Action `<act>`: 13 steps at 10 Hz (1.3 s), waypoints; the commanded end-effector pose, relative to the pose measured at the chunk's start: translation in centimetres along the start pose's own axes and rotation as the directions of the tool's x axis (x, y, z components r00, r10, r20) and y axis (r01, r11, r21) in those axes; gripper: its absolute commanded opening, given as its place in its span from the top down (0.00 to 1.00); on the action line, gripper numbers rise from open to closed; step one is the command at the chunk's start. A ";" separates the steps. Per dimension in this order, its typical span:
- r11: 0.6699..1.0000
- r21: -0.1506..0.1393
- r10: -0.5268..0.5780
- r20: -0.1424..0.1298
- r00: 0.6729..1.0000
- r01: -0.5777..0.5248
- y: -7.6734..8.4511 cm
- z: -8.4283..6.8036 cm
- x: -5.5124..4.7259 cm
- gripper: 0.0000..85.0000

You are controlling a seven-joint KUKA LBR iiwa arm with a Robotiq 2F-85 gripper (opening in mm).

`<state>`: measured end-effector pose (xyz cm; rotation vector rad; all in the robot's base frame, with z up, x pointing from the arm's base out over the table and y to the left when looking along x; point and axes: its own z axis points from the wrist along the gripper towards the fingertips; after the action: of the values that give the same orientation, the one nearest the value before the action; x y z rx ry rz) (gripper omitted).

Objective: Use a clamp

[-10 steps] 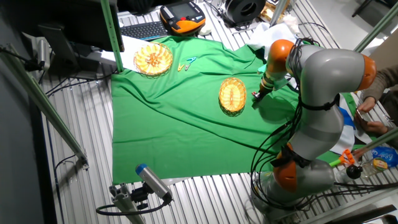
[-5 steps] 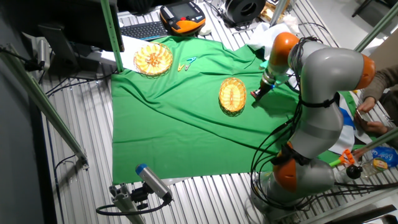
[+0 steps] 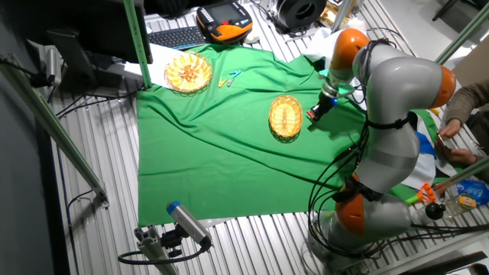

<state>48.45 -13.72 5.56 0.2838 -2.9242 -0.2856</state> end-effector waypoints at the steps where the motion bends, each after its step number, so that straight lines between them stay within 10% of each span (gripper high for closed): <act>1: 1.000 -0.010 0.007 -0.019 1.000 -0.007 0.3 -0.3 0.0 1.00; 13: 0.992 -0.049 0.109 -0.175 0.978 -0.120 4.5 -2.7 0.2 1.00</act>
<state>48.04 -9.86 9.11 0.1209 -2.7423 -0.3124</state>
